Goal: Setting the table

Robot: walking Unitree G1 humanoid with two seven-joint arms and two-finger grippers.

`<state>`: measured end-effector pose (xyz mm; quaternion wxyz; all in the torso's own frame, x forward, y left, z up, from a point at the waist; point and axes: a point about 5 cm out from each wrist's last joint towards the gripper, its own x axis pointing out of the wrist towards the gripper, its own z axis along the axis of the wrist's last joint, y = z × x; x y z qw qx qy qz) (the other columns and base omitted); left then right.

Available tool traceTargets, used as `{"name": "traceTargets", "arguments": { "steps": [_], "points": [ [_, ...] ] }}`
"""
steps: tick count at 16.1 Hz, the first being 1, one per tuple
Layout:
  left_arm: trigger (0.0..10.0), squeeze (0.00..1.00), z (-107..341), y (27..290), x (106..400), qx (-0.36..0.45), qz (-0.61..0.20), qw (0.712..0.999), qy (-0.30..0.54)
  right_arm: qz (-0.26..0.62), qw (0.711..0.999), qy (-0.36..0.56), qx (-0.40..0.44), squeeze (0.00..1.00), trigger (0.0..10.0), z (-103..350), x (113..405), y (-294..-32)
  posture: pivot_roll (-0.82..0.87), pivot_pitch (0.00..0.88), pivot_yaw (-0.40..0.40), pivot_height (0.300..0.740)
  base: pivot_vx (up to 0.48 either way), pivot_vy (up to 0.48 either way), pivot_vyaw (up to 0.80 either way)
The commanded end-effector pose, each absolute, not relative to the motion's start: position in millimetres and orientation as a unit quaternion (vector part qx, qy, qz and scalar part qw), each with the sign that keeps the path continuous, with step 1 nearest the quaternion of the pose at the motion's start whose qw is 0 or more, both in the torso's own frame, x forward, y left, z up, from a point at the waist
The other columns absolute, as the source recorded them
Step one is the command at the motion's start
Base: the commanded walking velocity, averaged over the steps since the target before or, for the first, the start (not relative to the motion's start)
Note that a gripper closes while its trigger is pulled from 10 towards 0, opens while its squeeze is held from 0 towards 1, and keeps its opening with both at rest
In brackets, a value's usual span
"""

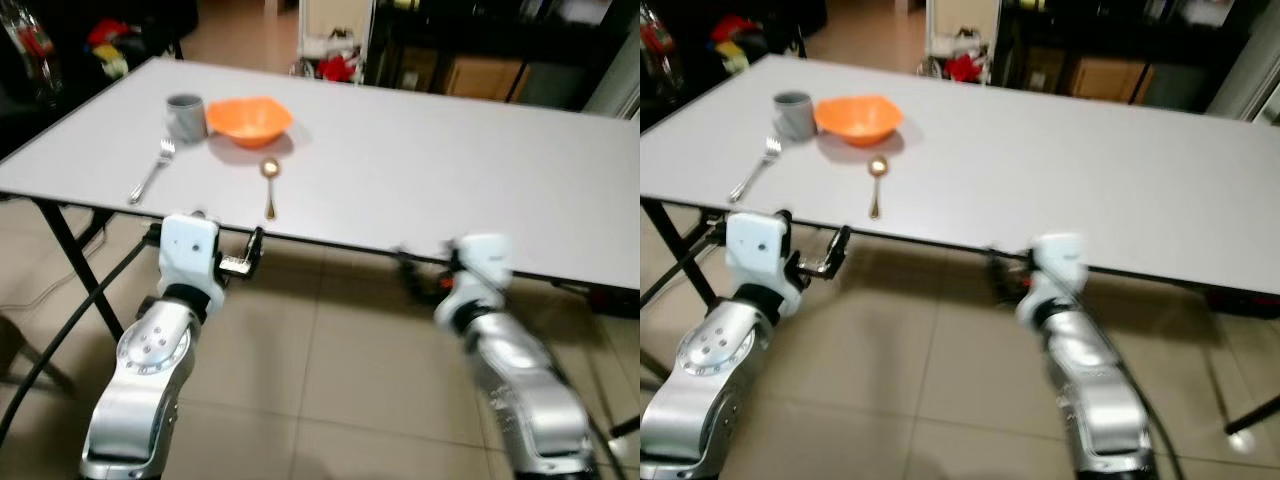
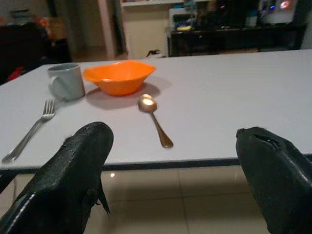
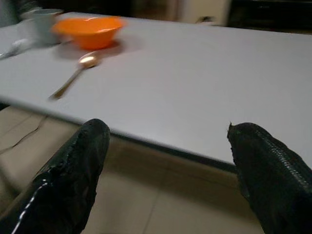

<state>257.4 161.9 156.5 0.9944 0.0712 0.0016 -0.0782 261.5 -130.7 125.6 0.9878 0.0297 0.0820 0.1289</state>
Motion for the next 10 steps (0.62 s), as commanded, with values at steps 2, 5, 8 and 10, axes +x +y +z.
{"name": "traceTargets", "arguments": {
  "steps": [2,5,8,10],
  "points": [
    [10.0,0.00,159.0,162.5,258.3,0.081,-0.080,0.993,-0.005,0.140,0.987,0.070,0.025,0.00,10.0,130.7,264.0,-126.6,0.08,0.000,-0.024,0.740,0.000,0.000,0.80],
    [10.0,0.00,159.0,165.1,258.9,0.086,-0.075,0.993,-0.002,0.136,0.987,0.077,0.034,0.00,10.0,129.0,265.0,-126.5,0.08,0.000,-0.022,0.740,0.000,0.000,0.80],
    [10.0,0.00,158.9,163.2,260.1,0.088,-0.084,0.993,0.000,0.139,0.987,0.079,0.035,0.00,10.0,128.2,263.4,-126.3,0.08,0.000,-0.013,0.740,0.000,0.000,0.80],
    [10.0,0.00,158.7,162.2,260.9,0.088,-0.087,0.992,0.001,0.133,0.987,0.076,0.037,0.00,10.0,128.7,262.9,-127.9,0.08,0.000,-0.011,0.740,0.000,0.000,0.80]
  ]
}}
